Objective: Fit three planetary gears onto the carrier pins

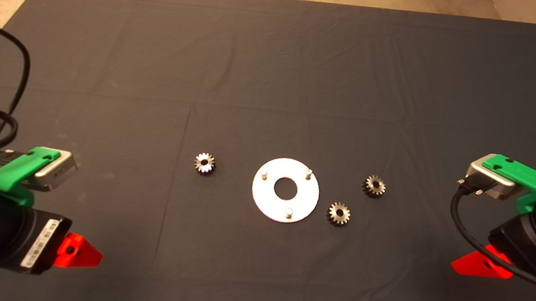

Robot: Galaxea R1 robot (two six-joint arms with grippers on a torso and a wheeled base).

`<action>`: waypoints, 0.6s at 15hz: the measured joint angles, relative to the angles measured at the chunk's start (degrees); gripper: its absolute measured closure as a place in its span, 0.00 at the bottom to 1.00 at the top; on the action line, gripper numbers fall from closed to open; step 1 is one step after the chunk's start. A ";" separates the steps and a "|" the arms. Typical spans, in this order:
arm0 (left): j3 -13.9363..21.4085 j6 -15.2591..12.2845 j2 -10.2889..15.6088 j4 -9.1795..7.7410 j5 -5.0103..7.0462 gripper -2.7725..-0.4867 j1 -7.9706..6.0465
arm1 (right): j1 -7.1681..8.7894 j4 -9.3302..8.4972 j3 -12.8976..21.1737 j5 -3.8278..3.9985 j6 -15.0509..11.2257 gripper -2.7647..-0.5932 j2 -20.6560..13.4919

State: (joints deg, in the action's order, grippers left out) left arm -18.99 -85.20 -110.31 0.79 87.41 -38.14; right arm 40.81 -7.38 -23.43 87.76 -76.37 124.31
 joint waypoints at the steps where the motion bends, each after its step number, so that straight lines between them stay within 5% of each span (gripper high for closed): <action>1: 0.00 0.00 0.00 -0.02 0.00 0.01 0.00 | 0.00 0.00 0.00 -0.02 0.00 0.02 0.02; 6: 0.00 0.00 0.00 -0.02 0.00 0.01 0.00 | -0.05 0.02 0.00 0.00 0.00 0.02 0.13; 9: 0.00 0.00 0.00 -0.02 0.00 0.01 0.00 | -1.98 0.13 -0.07 -0.02 2.12 0.02 0.28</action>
State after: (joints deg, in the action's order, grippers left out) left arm -18.99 -85.20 -110.31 0.77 87.41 -38.14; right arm 38.83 -7.24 -23.50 87.74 -74.26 124.59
